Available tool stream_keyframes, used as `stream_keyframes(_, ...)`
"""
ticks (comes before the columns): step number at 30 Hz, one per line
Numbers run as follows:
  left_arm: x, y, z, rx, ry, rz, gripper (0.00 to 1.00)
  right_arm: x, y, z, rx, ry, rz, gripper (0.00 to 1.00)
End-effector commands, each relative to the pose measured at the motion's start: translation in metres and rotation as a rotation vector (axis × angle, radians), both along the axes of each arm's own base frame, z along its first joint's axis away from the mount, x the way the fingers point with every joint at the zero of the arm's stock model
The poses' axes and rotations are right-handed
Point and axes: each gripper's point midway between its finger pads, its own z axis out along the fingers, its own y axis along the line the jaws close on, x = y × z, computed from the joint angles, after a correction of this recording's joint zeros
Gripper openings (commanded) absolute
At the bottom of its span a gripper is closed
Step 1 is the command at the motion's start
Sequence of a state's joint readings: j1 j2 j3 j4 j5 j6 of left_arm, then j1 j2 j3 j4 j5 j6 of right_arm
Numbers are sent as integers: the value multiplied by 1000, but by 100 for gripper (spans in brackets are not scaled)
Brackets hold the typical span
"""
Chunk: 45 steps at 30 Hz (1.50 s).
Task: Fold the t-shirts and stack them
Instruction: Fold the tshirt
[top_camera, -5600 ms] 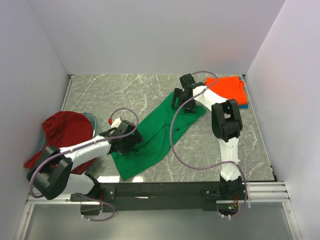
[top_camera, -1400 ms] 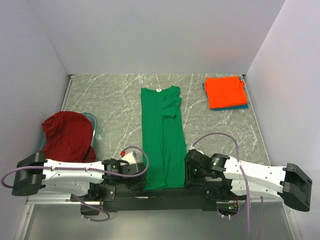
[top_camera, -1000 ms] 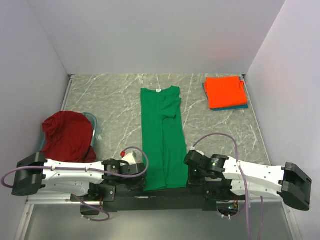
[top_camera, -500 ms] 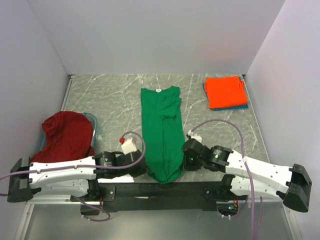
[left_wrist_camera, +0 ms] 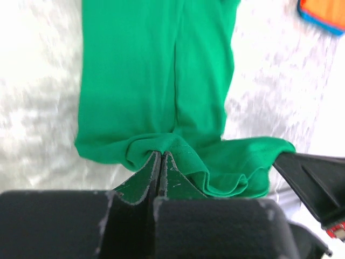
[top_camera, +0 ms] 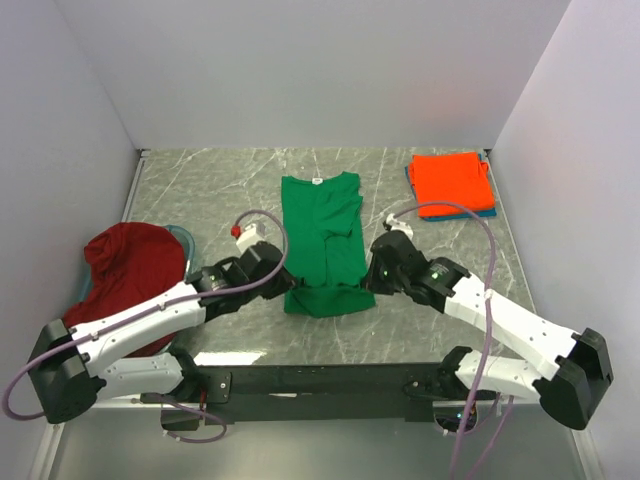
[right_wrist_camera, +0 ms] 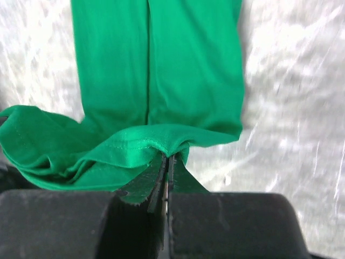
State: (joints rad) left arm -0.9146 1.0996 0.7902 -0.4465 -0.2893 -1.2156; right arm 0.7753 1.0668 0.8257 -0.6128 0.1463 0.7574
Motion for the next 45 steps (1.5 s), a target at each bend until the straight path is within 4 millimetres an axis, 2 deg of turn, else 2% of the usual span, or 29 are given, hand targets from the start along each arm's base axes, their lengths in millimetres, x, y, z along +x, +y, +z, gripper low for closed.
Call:
stream_keyframes(1,30,-3,29,-5,-97,-13,1,39,9,34,52,-130,-6,0)
stream_keyframes(3,43,4,26,16,-103,4,1,48,11,42,59,-144,-10,0)
stream_keyframes(8,68,2,30,-6,-108,-17,1,70,13,49,62,-160,-14,0)
stream_keyframes(14,94,6,31,5,-116,2,1,92,11,46,66,-155,-19,0)
stream_keyframes(18,109,10,23,23,-100,5,1,106,13,43,78,-148,-8,0)
stream_keyframes(19,113,9,25,19,-102,2,1,110,13,38,70,-138,-3,0)
stream_keyframes(24,130,13,9,40,-64,9,1,125,18,31,77,-119,8,0)
stream_keyframes(28,143,14,1,46,-50,7,1,138,16,17,71,-83,-1,0)
stream_keyframes(33,157,13,-14,54,-25,-10,1,152,17,9,76,-63,1,0)
stream_keyframes(34,160,12,-14,53,-26,-13,1,154,17,2,70,-48,1,0)
stream_keyframes(45,179,20,-53,108,66,7,1,175,15,-29,74,37,-1,0)
